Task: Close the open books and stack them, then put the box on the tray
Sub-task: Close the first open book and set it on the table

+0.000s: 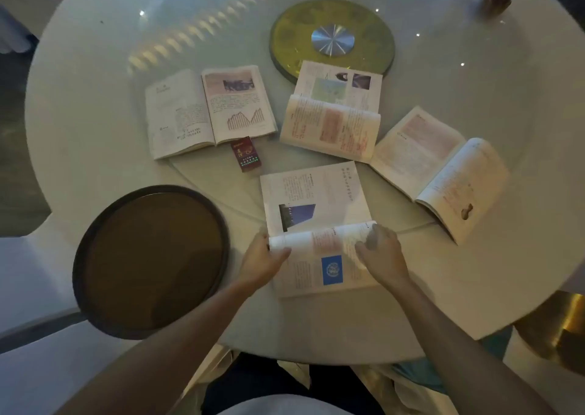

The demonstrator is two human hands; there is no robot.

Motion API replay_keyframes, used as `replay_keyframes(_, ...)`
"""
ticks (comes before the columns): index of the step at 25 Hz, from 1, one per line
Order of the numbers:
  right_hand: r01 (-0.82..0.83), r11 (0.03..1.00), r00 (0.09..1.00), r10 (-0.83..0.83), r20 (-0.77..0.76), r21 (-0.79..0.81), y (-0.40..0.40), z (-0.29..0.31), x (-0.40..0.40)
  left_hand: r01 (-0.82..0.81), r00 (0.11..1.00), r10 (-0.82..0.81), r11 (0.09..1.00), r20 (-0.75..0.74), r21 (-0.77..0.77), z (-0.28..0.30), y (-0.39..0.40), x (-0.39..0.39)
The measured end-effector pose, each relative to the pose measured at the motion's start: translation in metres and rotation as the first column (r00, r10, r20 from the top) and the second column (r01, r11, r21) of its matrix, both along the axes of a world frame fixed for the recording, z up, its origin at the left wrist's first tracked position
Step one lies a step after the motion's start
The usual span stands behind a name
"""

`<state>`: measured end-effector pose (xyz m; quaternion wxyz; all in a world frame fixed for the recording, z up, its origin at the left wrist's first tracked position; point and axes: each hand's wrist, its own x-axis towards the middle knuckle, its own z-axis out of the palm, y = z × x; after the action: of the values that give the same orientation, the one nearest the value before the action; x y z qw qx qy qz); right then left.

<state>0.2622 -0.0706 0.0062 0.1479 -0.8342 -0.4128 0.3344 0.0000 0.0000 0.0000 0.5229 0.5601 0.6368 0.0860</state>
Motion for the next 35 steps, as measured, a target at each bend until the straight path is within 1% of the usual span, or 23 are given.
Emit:
replay_keyframes(1, 0.093, 0.995, 0.995, -0.091, -0.049, 0.030, -0.002, -0.003, 0.002, -0.041, 0.998, 0.044, 0.998, 0.042, -0.054, 0.001, -0.003, 0.001)
replay_keyframes(3, 0.268, 0.963, 0.951, -0.266, -0.160, -0.006, -0.007, 0.007, -0.001, -0.042, 0.998, 0.047, 0.992, 0.039, -0.118, -0.002, -0.005, -0.001)
replay_keyframes(4, 0.300, 0.954, 0.935, -0.300, -0.191, -0.029, -0.011, 0.010, -0.003, -0.035, 0.999, 0.037, 0.992, 0.017, -0.124, -0.006, -0.007, -0.003)
replay_keyframes(6, 0.302, 0.952, 0.932, -0.304, -0.199, -0.044, -0.016, 0.013, -0.002, -0.069, 0.997, 0.072, 0.988, 0.011, -0.140, -0.003, -0.003, -0.007)
replay_keyframes(8, 0.351, 0.935, 0.911, -0.353, -0.215, -0.049, -0.015, 0.012, 0.002, -0.168, 0.983, 0.180, 0.966, 0.047, -0.195, 0.003, 0.008, -0.011)
replay_keyframes(10, 0.444, 0.894, 0.855, -0.445, -0.266, -0.065, -0.007, 0.017, 0.004, -0.247, 0.951, 0.286, 0.930, 0.116, -0.274, 0.014, 0.021, -0.013)
replay_keyframes(11, 0.502, 0.862, 0.801, -0.494, -0.338, -0.069, -0.001, 0.023, 0.006, -0.266, 0.937, 0.318, 0.917, 0.142, -0.299, 0.018, 0.030, -0.014)
replay_keyframes(12, 0.558, 0.826, 0.719, -0.531, -0.449, -0.081, 0.007, 0.030, 0.008, -0.279, 0.924, 0.344, 0.906, 0.169, -0.320, 0.022, 0.039, -0.015)
replay_keyframes(14, 0.656, 0.748, 0.470, -0.513, -0.719, -0.105, 0.024, 0.043, 0.010, -0.283, 0.878, 0.403, 0.872, 0.258, -0.401, 0.033, 0.056, -0.014)
replay_keyframes(15, 0.696, 0.709, 0.356, -0.478, -0.803, -0.113, 0.032, 0.045, 0.011, -0.286, 0.849, 0.440, 0.848, 0.293, -0.446, 0.037, 0.063, -0.013)
replay_keyframes(16, 0.729, 0.676, 0.307, -0.465, -0.830, -0.109, 0.040, 0.043, 0.013, -0.303, 0.830, 0.471, 0.830, 0.299, -0.468, 0.040, 0.070, -0.012)
replay_keyframes(17, 0.730, 0.677, 0.325, -0.464, -0.824, -0.094, 0.049, 0.041, 0.012, -0.336, 0.813, 0.506, 0.812, 0.288, -0.477, 0.040, 0.075, -0.012)
replay_keyframes(18, 0.689, 0.723, 0.436, -0.475, -0.765, -0.057, 0.056, 0.035, 0.010, -0.374, 0.808, 0.525, 0.807, 0.265, -0.457, 0.037, 0.078, -0.011)
replay_keyframes(19, 0.619, 0.785, 0.584, -0.485, -0.651, -0.031, 0.062, 0.030, 0.007, -0.400, 0.832, 0.511, 0.823, 0.217, -0.404, 0.032, 0.079, -0.011)
replay_keyframes(20, 0.540, 0.842, 0.712, -0.468, -0.524, -0.018, 0.066, 0.023, 0.005, -0.389, 0.879, 0.452, 0.863, 0.151, -0.322, 0.023, 0.079, -0.011)
replay_keyframes(21, 0.485, 0.874, 0.788, -0.449, -0.421, -0.026, 0.068, 0.016, 0.002, -0.344, 0.925, 0.372, 0.906, 0.073, -0.247, 0.014, 0.080, -0.013)
replay_keyframes(22, 0.447, 0.894, 0.831, -0.431, -0.351, -0.037, 0.069, 0.007, -0.001, -0.296, 0.951, 0.307, 0.933, 0.024, -0.205, 0.007, 0.080, -0.014)
replay_keyframes(23, 0.417, 0.907, 0.860, -0.414, -0.298, -0.056, 0.067, 0.001, -0.004, -0.266, 0.963, 0.271, 0.943, 0.000, -0.201, 0.002, 0.080, -0.013)
replay_keyframes(26, 0.338, 0.935, 0.927, -0.351, -0.133, -0.110, 0.059, -0.019, -0.010, -0.276, 0.955, 0.295, 0.911, 0.017, -0.305, -0.011, 0.079, -0.008)
replay_keyframes(28, 0.271, 0.953, 0.957, -0.281, -0.066, -0.137, 0.052, -0.027, -0.017, -0.265, 0.957, 0.289, 0.906, 0.023, -0.328, -0.019, 0.074, -0.008)
replay_keyframes(31, 0.073, 0.985, 0.997, -0.074, 0.000, -0.154, 0.037, -0.011, -0.036, -0.271, 0.953, 0.298, 0.915, 0.048, -0.298, -0.015, 0.073, -0.014)
replay_keyframes(33, -0.099, 0.982, 0.993, 0.107, 0.040, -0.164, 0.022, -0.008, -0.043, -0.290, 0.928, 0.353, 0.885, 0.122, -0.364, -0.002, 0.083, -0.018)
replay_keyframes(35, -0.201, 0.966, 0.958, 0.229, 0.171, -0.165, 0.008, -0.014, -0.048, -0.280, 0.880, 0.419, 0.837, 0.222, -0.471, 0.020, 0.096, -0.019)
